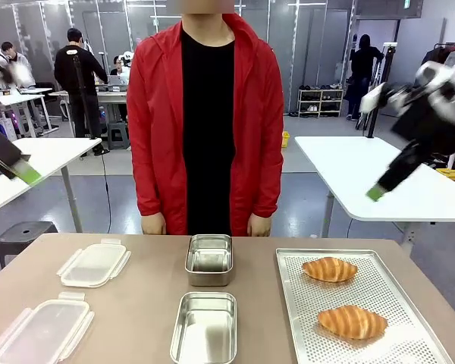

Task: Place the bread into the airtight container.
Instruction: Pick up a Butter Roll and place it into an empty Airtight Container.

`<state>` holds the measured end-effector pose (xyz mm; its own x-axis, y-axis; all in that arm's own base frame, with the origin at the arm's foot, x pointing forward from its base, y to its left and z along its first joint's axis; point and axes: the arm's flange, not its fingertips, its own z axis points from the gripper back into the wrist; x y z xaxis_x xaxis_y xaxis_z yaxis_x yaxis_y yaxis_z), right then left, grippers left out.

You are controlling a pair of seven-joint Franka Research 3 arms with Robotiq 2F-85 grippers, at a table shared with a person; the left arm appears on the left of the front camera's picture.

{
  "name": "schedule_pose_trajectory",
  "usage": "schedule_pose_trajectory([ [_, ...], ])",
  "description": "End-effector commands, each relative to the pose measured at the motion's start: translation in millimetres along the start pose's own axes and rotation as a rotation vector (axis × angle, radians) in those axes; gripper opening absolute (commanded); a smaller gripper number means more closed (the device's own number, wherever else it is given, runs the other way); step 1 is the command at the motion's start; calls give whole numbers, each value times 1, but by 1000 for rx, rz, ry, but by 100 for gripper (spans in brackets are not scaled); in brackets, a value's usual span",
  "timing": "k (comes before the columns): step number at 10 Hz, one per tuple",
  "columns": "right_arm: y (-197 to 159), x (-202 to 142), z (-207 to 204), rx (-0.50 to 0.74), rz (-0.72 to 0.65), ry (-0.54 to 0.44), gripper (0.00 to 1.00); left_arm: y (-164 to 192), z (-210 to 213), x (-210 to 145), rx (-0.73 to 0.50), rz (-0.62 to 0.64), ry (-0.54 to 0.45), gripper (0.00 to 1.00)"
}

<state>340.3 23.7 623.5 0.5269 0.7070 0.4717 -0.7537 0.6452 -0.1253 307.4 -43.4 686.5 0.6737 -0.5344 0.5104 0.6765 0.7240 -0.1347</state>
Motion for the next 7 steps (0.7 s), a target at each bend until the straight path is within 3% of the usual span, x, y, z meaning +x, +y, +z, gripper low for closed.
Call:
schedule_pose_trajectory([
  [1, 3, -25, 29, 12, 48, 8, 100, -8, 52, -3, 6, -57, -80, 100],
  [4, 9, -53, 54, 39, 34, 12, 100, -21, 95, -20, 57, -64, -141, 100],
  [7, 14, -46, 57, 27, 31, 10, 100, -24, 105, -20, 79, -46, -136, 100],
])
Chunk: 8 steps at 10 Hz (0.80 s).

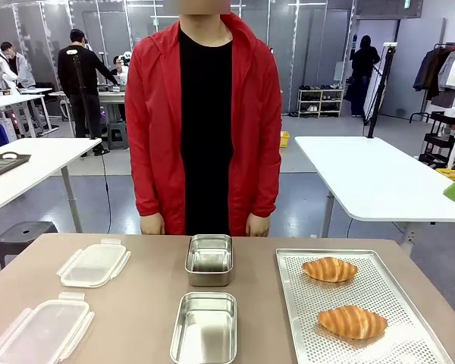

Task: Place the bread into the airtight container.
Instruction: Pick up a Butter Roll and place it into an empty Airtight Container.

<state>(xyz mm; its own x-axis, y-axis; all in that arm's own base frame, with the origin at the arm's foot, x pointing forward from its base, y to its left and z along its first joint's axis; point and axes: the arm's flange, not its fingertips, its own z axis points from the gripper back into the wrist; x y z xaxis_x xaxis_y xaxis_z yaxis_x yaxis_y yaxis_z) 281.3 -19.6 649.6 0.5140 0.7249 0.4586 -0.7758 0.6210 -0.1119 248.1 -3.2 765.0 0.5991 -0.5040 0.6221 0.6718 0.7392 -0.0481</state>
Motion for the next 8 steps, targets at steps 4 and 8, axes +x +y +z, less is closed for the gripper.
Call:
schedule_pose_trajectory([
  [4, 7, 6, 0, 53, 198, 15, 100, -2, 3, 1, -1, -7, -4, 100],
  [8, 9, 37, -79, 123, 531, 165, 100, -2, 3, 1, -1, -7, -4, 100],
])
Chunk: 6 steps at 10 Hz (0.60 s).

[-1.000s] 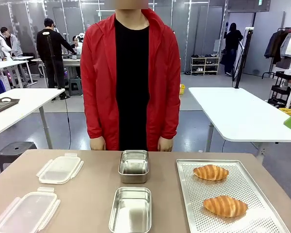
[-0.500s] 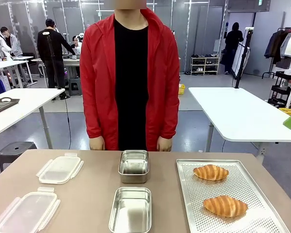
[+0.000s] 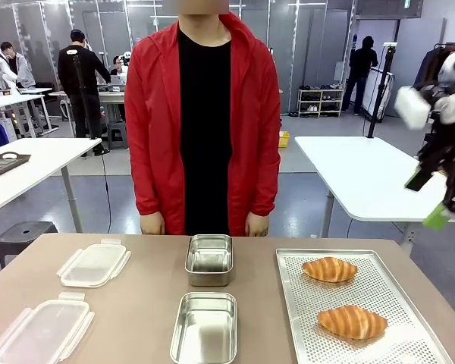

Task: Place the bread into the airtight container.
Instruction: Pick up a Butter Roll and place it into an empty Airtight Container.

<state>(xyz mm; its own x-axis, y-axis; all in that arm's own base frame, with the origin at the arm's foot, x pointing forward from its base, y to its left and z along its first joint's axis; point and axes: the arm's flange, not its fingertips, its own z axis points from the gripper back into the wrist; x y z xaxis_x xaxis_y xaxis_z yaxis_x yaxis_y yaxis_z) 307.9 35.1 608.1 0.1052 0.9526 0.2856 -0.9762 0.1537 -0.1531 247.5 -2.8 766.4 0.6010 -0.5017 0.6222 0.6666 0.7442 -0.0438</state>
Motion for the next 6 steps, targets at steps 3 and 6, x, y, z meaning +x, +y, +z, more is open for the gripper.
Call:
schedule_pose_trajectory([
  [3, -14, 8, -99, 7, 37, 73, 100, -2, 1, 1, -9, -10, -3, 100],
  [6, -11, 0, -160, 40, 9, 166, 100, -2, 1, 1, -9, -10, -3, 100],
])
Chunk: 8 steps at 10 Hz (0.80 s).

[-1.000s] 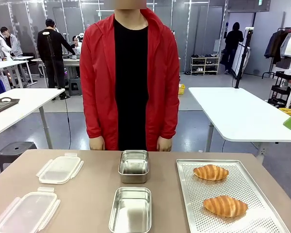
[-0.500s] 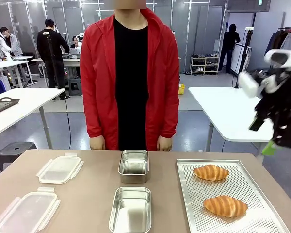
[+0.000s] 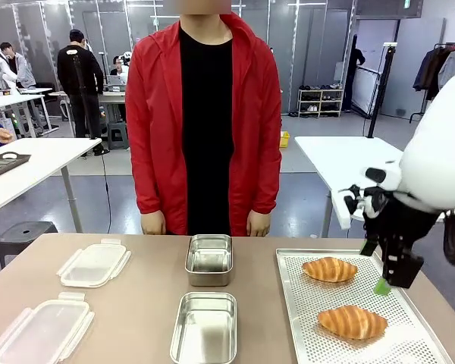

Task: Place the bread into the airtight container.
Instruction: Pick up a Butter Roll and place it into an empty Airtight Container.

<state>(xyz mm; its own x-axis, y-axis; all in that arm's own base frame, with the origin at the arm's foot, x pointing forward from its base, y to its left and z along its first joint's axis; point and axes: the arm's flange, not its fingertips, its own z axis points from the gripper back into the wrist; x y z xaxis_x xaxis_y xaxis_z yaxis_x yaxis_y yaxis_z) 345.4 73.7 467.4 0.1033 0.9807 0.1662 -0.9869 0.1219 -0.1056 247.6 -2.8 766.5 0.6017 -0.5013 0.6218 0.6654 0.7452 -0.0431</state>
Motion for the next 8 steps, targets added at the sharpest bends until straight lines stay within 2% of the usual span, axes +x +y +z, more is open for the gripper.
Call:
schedule_pose_trajectory([
  [1, -6, 3, -29, -1, -25, 46, 100, -2, 1, 1, -10, -11, -4, 100],
  [4, -11, 2, -75, -22, -80, 132, 100, -2, 1, 1, -10, -11, -4, 100],
  [6, -17, -2, -106, 7, -103, 135, 100, -2, 1, 1, -10, -11, -4, 100],
  [8, -18, -6, -127, 23, -68, 135, 100, -2, 1, 1, -10, -11, -4, 100],
])
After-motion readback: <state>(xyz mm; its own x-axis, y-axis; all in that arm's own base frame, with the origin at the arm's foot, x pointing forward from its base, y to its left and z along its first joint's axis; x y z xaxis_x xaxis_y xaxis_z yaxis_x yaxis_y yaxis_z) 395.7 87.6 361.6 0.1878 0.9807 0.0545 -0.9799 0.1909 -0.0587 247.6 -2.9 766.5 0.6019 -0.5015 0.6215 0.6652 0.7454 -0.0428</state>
